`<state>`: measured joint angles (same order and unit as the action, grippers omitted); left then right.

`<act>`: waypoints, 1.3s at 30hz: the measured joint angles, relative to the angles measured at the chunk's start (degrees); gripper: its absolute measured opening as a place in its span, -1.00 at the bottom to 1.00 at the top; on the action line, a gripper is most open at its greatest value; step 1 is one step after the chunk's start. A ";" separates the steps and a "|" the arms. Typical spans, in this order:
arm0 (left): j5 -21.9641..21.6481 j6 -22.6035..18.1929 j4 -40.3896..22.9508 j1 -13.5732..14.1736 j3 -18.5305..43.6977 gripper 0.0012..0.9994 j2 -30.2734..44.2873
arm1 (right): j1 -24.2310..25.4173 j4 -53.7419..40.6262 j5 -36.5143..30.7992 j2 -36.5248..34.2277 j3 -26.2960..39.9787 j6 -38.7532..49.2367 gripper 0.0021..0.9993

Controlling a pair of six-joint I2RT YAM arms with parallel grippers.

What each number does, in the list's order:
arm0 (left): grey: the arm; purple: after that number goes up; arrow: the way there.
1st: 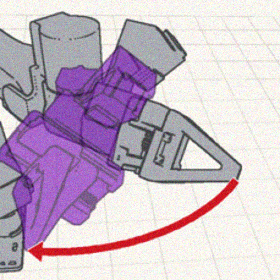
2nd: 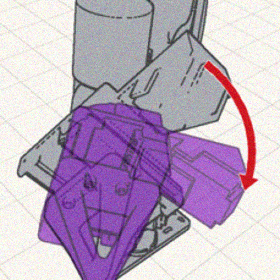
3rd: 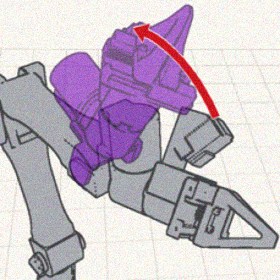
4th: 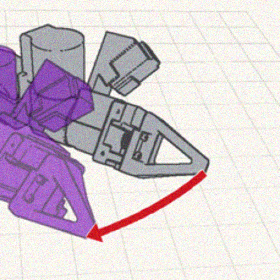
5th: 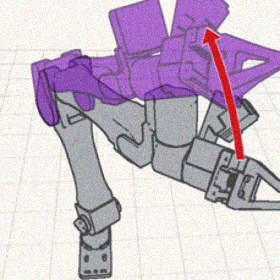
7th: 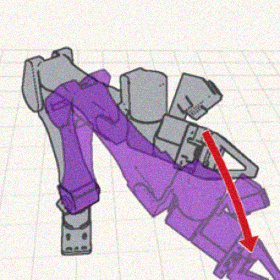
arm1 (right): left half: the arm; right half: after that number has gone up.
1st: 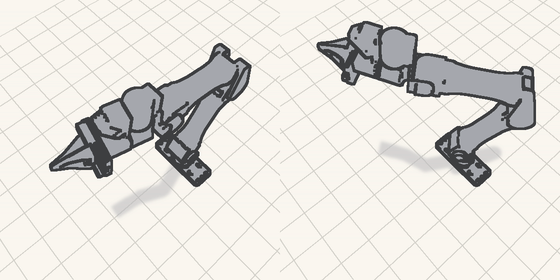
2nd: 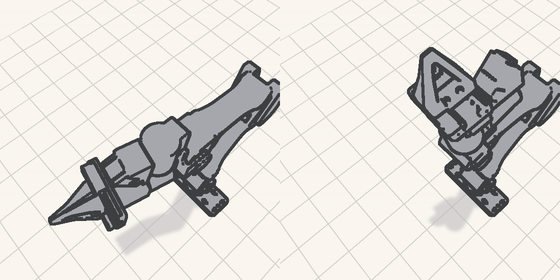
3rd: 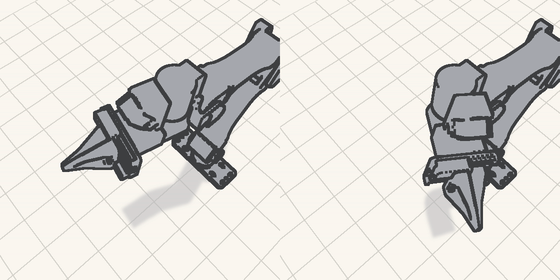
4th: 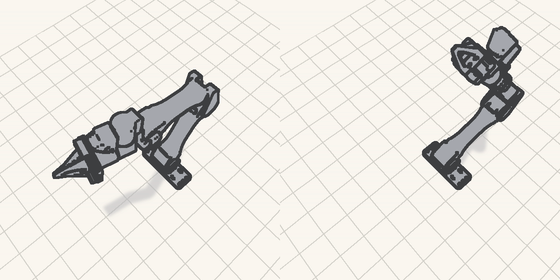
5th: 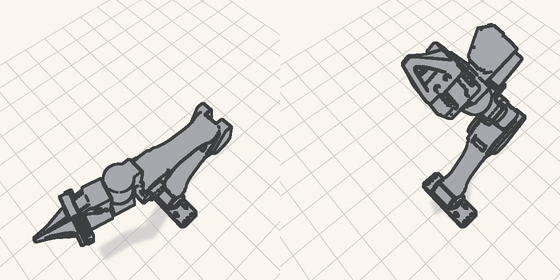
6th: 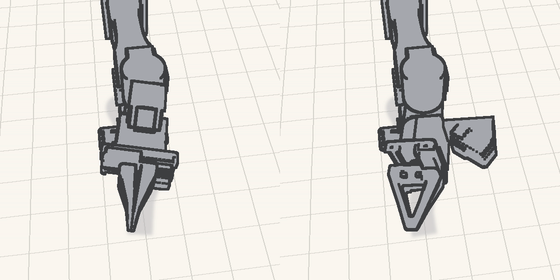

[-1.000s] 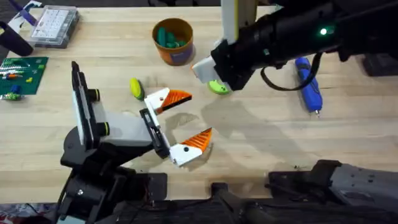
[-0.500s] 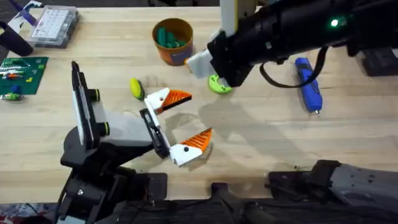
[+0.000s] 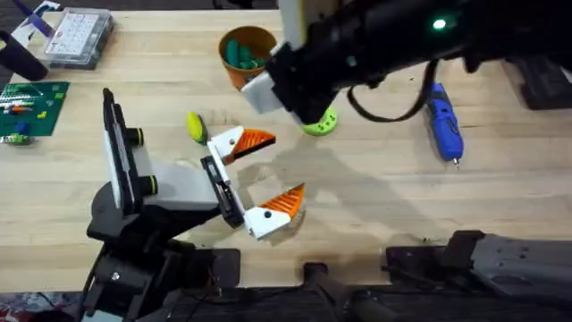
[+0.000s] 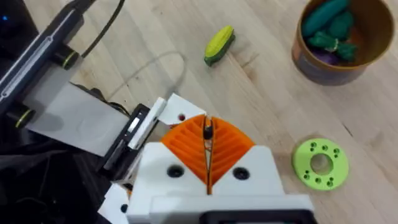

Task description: Pick up the gripper from the table and insert it into the empty holder that is missing its gripper. Then pick up a screw, insert it into the mounting hole, and use the screwdriver to tighten it. Finally, clean up the table by picking up the vegetable and placing it into the bucket.

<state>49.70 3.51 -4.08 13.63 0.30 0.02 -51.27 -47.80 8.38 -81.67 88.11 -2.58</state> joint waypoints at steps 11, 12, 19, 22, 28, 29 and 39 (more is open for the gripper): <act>0.00 0.00 -0.02 0.00 0.00 0.97 0.00 | -3.98 -0.69 -1.09 -3.17 3.00 0.03 -0.99; 0.01 0.01 -0.02 0.00 0.00 0.97 0.00 | -4.34 -0.88 -1.32 -3.43 3.02 0.03 -0.99; 0.01 0.02 -0.02 0.00 0.00 0.98 0.01 | -6.30 -1.15 -1.74 -4.89 3.02 0.15 -0.99; 0.01 0.01 -0.02 0.00 0.00 0.98 -0.01 | -6.53 -1.17 -1.75 -5.47 3.02 0.63 -0.99; 0.01 0.01 -0.02 0.00 0.00 0.97 0.00 | -6.58 -1.56 -1.96 -7.29 3.02 1.67 -0.99; 0.00 0.01 -0.02 0.00 0.00 0.97 -0.01 | -6.58 -1.55 -1.96 -7.56 3.02 1.79 -0.99; 0.01 0.01 -0.02 0.00 0.00 0.97 0.01 | -6.60 -1.56 -2.10 -7.97 3.02 4.43 -0.99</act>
<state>49.71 3.52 -4.10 13.63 0.30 0.03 -57.87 -49.36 6.28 -89.64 91.13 1.85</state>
